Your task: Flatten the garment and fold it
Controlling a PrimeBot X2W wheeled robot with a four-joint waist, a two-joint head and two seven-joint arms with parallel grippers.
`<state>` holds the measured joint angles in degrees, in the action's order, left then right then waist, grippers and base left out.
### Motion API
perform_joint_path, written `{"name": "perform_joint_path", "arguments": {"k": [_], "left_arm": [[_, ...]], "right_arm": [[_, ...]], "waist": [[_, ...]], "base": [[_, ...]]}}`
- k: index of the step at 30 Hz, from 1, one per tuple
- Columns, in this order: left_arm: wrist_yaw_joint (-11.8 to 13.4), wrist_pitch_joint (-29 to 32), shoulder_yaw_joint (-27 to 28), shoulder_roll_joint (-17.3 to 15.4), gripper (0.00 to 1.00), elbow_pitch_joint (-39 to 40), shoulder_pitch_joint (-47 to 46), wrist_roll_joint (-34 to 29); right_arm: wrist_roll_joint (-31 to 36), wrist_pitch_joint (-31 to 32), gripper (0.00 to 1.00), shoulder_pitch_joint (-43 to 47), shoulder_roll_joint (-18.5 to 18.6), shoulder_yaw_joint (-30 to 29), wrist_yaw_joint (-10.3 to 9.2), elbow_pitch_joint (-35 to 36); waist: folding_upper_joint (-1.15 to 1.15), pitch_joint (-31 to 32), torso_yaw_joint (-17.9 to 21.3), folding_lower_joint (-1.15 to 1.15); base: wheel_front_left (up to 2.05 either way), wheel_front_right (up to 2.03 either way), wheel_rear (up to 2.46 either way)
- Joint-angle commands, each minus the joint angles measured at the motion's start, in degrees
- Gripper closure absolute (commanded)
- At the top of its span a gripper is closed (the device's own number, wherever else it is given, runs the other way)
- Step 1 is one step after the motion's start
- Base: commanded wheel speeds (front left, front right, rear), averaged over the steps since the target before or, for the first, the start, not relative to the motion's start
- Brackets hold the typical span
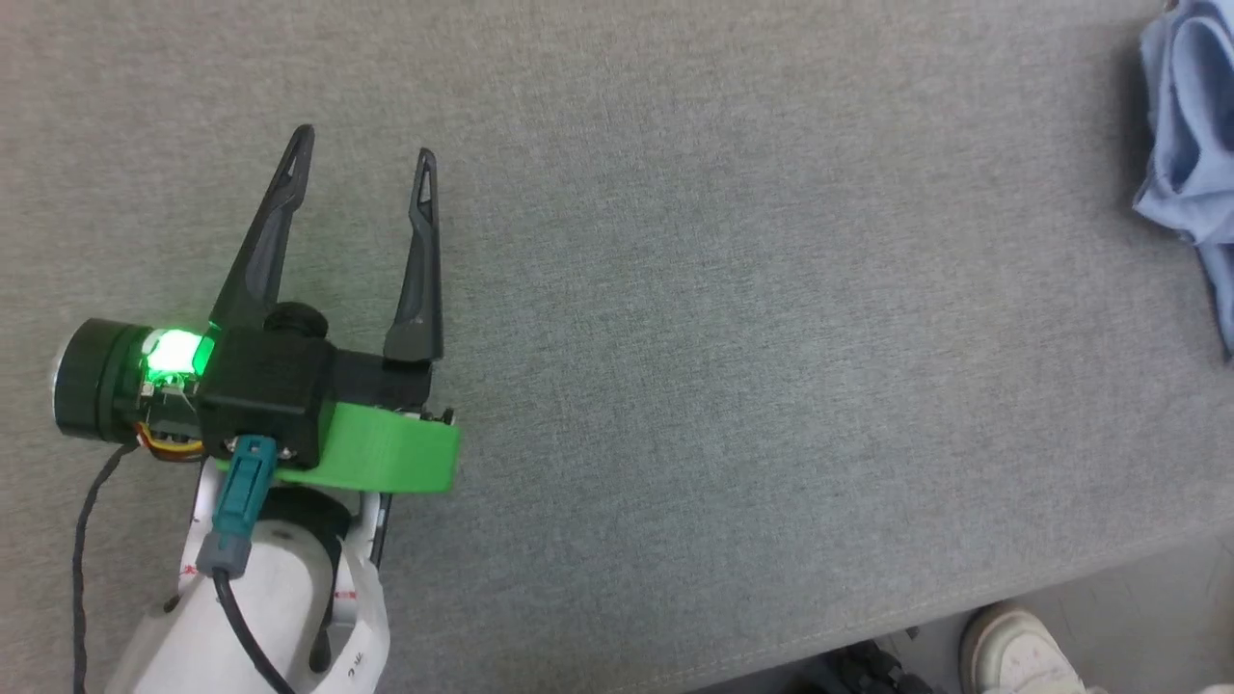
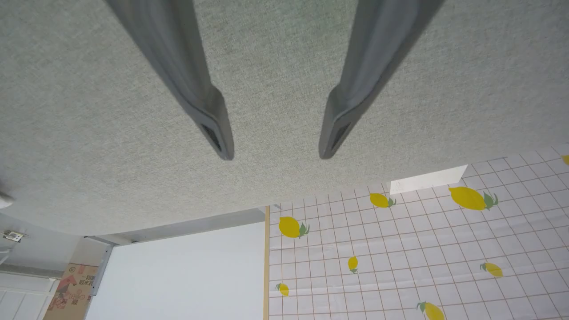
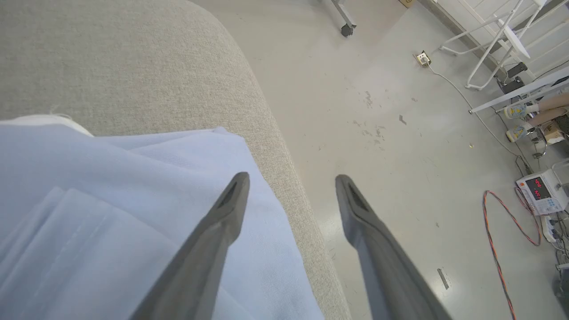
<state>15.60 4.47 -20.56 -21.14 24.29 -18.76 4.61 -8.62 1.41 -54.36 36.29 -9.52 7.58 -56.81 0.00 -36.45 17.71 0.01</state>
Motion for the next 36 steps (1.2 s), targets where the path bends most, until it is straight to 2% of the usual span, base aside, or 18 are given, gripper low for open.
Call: {"name": "perform_joint_path", "arguments": {"k": [1, 9, 17, 23, 31, 36], "left_arm": [[0.57, -1.16, 0.44, 0.38, 0.0, -0.53, 0.55, 0.18], [1.71, -7.91, 1.7, 2.31, 0.0, -4.17, 4.81, 4.2], [1.76, -13.31, 2.73, 4.43, 0.0, -8.5, 9.91, 9.15], [1.32, -15.98, 3.48, 4.83, 0.0, -10.62, 14.64, 11.99], [1.26, -18.26, 4.12, 5.39, 0.0, -12.76, 19.14, 13.22], [0.42, -18.99, 4.19, 5.63, 0.0, -14.85, 21.44, 13.62]], "right_arm": [[-0.32, -0.91, 0.0, -1.07, 0.05, 0.24, -0.09, -0.55], [-3.02, -8.14, 0.0, 0.01, -1.95, 0.47, -0.09, 0.71], [-7.64, -12.65, 0.0, 7.92, -6.02, 1.76, -0.09, 10.27], [-7.82, -11.82, 0.0, 18.8, -11.16, -0.34, -0.09, 23.43], [-3.22, -9.43, 0.0, 36.24, -21.89, -4.12, -0.09, 46.11], [1.43, -10.23, 0.0, 44.65, -28.4, -4.06, -0.09, 54.18]], "waist": [[0.0, 2.43, -0.79, -0.01], [0.0, 10.74, -2.98, -0.01], [0.0, 22.12, -6.82, -0.01], [0.0, 29.21, -9.54, -0.01], [0.0, 34.13, -12.66, -0.01], [0.0, 36.02, -13.29, -0.01]], "base": [[0.0, 0.0, 0.0], [0.0, 0.0, 0.0], [0.0, 0.0, 0.0], [0.0, 0.0, 0.0], [0.0, 0.0, 0.0], [0.0, 0.0, 0.0]]}}
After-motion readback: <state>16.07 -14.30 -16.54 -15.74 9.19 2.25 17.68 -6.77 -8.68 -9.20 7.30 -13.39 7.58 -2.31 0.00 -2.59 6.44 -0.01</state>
